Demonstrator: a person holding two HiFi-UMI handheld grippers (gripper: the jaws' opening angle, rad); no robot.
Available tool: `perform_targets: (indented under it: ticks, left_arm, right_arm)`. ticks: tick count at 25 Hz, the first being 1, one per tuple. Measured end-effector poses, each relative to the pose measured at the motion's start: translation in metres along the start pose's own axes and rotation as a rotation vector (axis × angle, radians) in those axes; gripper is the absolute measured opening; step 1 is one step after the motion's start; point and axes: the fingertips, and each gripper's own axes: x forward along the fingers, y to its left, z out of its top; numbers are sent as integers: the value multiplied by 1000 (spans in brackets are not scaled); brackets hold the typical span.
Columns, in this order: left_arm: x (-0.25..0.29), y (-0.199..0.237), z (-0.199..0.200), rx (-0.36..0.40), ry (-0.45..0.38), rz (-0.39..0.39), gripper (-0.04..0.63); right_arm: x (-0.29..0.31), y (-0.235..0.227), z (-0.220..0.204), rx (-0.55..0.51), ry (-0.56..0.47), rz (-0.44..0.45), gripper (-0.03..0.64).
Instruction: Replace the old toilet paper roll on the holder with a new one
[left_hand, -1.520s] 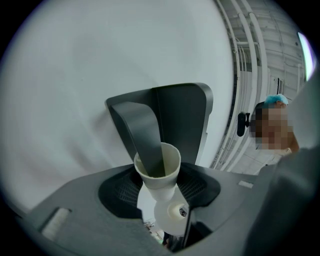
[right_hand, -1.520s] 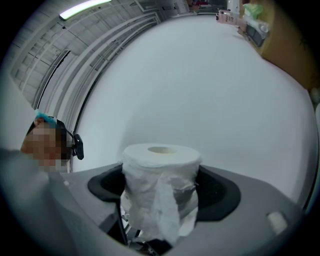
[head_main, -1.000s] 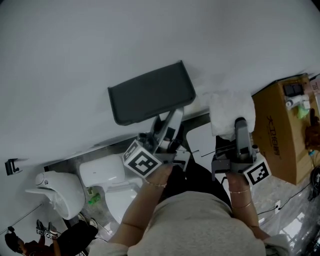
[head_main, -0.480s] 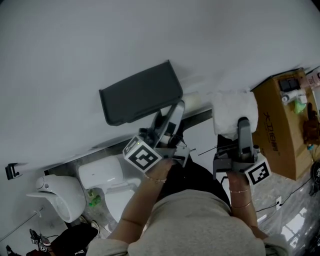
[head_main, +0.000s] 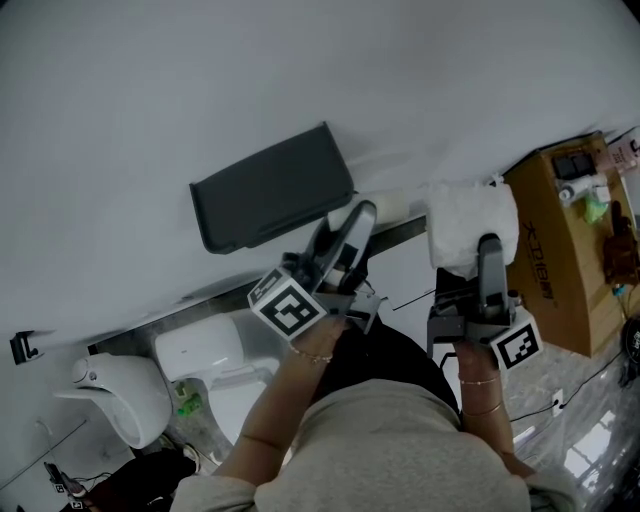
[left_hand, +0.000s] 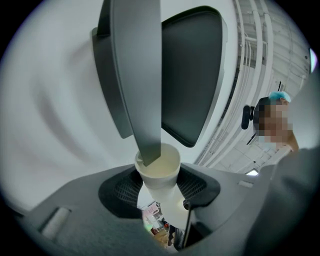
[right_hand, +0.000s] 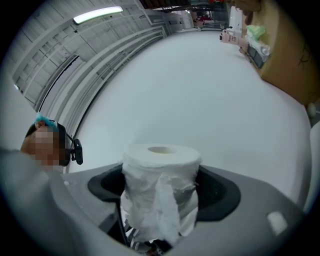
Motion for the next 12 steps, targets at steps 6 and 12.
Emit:
perform_targets:
  ticks: [6, 12]
  left_arm:
    - [6, -3, -10, -14, 25, -19, 212]
    - [1, -1, -16, -20, 59, -28, 210]
  right_arm:
    - [-3, 1, 5, 6, -6, 3, 419]
    - [-7, 0, 9, 1, -23, 4, 419]
